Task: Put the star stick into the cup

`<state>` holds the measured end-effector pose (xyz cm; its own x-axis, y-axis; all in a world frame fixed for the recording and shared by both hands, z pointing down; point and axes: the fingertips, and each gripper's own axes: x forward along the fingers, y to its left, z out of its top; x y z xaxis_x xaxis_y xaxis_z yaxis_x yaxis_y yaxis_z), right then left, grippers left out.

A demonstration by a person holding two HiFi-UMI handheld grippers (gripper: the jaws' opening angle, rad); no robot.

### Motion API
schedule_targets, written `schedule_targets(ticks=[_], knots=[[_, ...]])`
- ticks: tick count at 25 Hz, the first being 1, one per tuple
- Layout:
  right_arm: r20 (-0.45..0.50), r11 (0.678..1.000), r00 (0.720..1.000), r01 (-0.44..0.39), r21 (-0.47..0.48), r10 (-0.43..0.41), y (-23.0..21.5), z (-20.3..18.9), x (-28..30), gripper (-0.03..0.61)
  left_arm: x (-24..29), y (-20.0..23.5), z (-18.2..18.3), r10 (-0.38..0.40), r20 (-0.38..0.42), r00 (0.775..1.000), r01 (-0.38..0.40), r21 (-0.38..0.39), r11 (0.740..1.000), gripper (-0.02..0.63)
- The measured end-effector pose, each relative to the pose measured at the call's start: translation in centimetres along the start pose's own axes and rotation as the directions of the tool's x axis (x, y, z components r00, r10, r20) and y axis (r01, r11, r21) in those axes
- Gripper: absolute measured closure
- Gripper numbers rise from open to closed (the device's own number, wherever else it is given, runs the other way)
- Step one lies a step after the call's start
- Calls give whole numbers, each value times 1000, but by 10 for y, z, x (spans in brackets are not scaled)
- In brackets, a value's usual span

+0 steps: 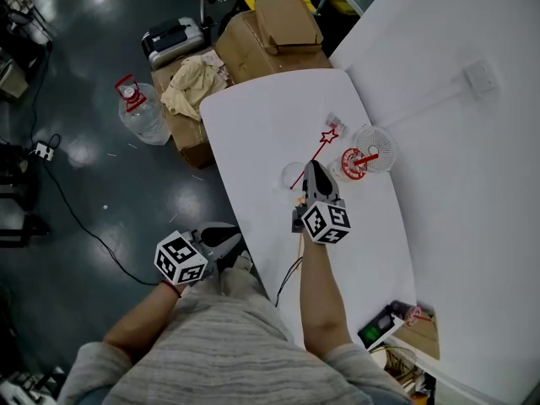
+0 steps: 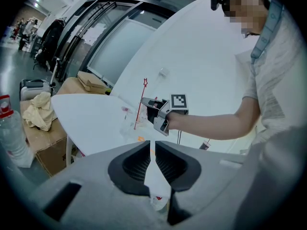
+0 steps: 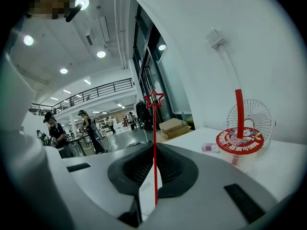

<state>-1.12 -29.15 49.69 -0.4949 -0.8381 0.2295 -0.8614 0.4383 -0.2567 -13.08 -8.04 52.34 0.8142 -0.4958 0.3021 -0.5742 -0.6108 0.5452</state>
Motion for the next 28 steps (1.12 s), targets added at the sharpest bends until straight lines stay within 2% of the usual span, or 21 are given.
schedule_targets(ticks=[8, 19, 28], knots=[[-125, 998, 992, 16, -54, -22, -4, -40, -1, 558, 6, -6, 0, -14, -3, 1000, 14, 5, 1000, 588], [-149, 998, 989, 10, -62, -19, -4, -45, -1, 557, 5, -15, -2, -18, -7, 1000, 18, 18, 1000, 588], [-142, 999, 989, 36, -26, -40, -12, -39, -26, 557, 5, -21, 1, -31, -6, 1000, 31, 32, 999, 588]])
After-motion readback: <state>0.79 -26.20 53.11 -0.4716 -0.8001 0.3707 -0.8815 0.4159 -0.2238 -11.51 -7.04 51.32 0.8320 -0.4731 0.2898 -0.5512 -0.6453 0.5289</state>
